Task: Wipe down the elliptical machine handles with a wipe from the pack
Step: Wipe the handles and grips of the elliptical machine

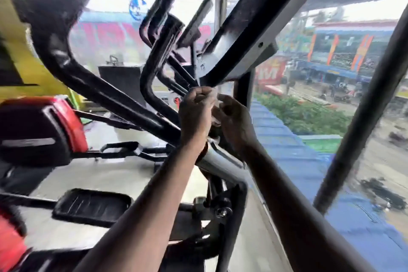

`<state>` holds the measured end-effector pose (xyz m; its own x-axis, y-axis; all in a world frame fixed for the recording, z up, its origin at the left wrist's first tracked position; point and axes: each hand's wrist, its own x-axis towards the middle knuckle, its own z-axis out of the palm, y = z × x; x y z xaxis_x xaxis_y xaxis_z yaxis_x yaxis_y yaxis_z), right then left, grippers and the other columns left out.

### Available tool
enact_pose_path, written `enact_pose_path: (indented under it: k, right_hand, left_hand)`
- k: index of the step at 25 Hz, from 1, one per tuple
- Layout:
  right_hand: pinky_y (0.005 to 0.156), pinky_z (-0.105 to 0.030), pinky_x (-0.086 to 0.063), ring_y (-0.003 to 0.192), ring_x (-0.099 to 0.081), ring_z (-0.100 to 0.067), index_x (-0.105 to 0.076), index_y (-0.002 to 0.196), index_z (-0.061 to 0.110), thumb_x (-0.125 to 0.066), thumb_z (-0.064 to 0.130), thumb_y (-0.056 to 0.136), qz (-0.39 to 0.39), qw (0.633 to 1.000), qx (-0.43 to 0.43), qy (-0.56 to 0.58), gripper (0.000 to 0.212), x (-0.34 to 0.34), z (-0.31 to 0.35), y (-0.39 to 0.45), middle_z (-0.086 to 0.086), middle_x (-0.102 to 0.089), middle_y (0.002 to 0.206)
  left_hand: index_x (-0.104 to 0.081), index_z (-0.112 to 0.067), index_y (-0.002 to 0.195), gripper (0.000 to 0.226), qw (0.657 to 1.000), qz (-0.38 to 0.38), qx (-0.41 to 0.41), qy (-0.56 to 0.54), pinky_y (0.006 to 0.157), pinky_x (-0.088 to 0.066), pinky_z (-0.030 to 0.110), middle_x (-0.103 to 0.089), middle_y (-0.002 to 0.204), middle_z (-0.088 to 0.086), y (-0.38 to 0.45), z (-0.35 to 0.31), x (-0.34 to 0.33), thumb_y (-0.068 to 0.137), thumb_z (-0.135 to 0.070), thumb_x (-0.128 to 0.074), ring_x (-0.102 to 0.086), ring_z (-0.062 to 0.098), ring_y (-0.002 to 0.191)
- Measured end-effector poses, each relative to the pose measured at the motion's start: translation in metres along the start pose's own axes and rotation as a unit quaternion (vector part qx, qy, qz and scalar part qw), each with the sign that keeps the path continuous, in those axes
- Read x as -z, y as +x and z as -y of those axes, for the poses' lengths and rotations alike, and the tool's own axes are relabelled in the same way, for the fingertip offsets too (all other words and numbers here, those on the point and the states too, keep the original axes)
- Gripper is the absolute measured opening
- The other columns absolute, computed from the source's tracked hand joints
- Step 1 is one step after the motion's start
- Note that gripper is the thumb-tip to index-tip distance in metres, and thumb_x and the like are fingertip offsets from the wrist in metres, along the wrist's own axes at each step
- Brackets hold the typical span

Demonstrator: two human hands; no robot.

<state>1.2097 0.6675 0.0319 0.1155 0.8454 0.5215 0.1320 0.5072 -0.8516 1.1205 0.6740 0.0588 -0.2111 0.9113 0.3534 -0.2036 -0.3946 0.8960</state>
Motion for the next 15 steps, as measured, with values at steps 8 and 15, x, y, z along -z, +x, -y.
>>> enact_pose_path:
  k: [8,15]
  right_hand:
    - [0.073,-0.016,-0.043,0.090,-0.062,-0.007,-0.067,0.109,0.018,-0.055,0.018,0.082,0.116,0.956,0.220,-0.153,0.030,-0.045,0.009,-0.040,0.001,-0.071,0.107]
    - [0.062,-0.037,-0.039,0.080,-0.061,-0.042,-0.054,0.081,0.011,-0.035,0.034,0.089,0.092,0.954,0.073,-0.275,0.031,-0.062,0.015,-0.033,-0.020,-0.067,0.083]
  left_hand:
    - [-0.062,-0.015,0.105,0.026,0.887,-0.186,-0.294,0.304,0.082,-0.049,0.024,-0.061,0.093,0.004,-0.057,-0.015,0.059,0.082,-0.005,-0.056,-0.058,0.009,0.086]
    - [-0.040,-0.023,0.114,0.044,0.930,-0.273,-0.168,0.179,0.076,-0.057,0.037,-0.058,0.096,0.001,-0.049,-0.024,0.105,0.083,-0.013,-0.070,-0.063,0.024,0.084]
